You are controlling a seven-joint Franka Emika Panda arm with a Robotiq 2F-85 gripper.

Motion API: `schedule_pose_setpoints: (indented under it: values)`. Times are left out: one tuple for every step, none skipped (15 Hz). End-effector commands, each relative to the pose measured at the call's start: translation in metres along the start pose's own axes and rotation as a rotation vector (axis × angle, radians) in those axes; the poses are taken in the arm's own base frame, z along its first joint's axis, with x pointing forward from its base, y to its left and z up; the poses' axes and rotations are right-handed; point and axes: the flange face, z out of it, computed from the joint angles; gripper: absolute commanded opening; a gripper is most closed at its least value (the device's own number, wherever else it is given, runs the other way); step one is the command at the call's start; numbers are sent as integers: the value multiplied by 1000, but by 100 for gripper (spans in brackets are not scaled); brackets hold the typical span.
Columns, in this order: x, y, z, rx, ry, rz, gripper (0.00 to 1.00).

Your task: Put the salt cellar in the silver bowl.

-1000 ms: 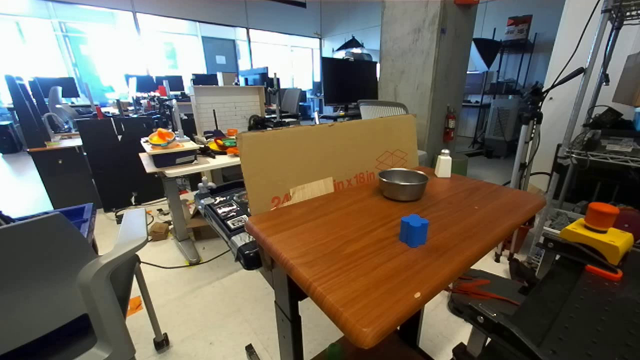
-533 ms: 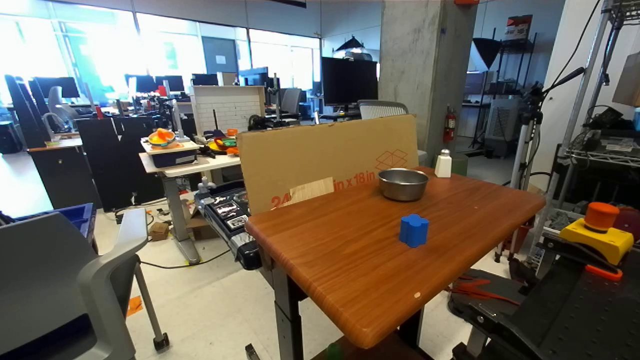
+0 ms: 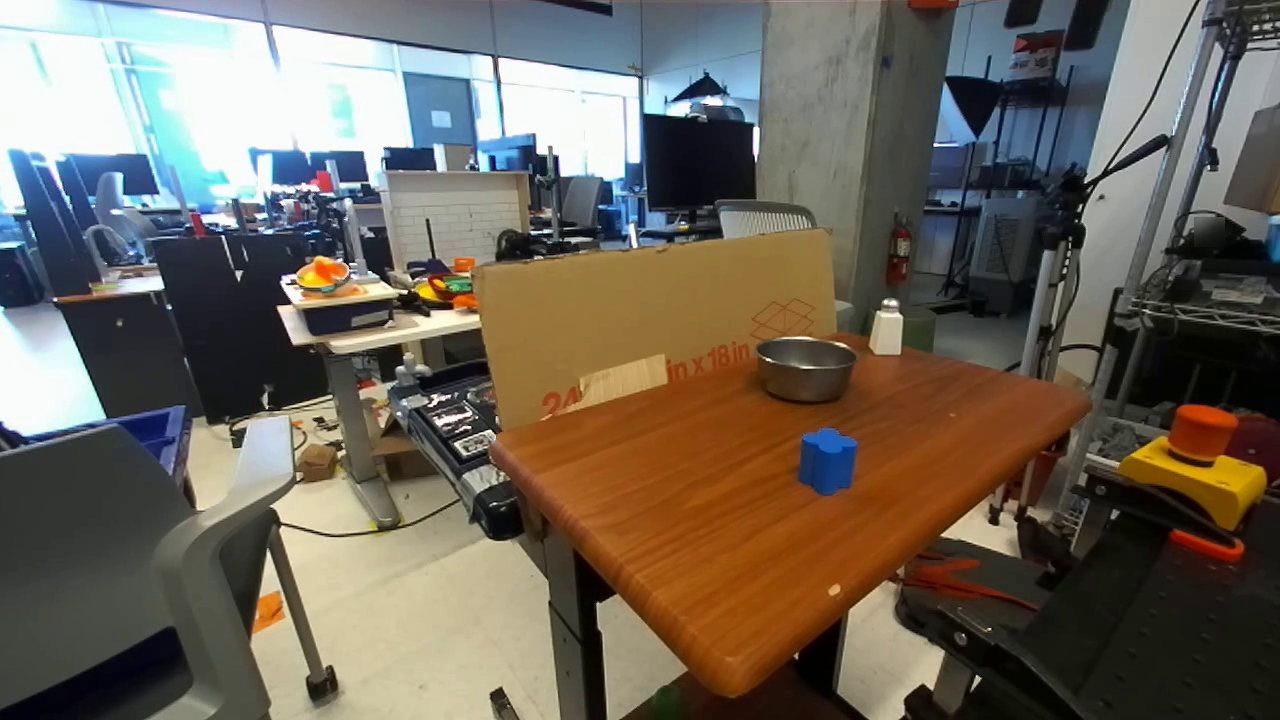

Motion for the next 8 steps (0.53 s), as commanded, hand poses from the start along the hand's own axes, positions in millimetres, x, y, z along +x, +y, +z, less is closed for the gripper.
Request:
schedule_pose_setpoints:
  values:
    - [61,32,30,-22,8,85,100]
    - [75,43,42,-24,-1,109,100]
    - [87,52,52,-21,-10,127,100]
    - [99,61,63,-20,-18,150,100]
    - [110,70,74,-15,-33,168,100]
    - [120,78,82,-16,-43,191,100]
    - [131,86,92,-14,-50,208,100]
    - [140,93,100,-14,-50,226,100]
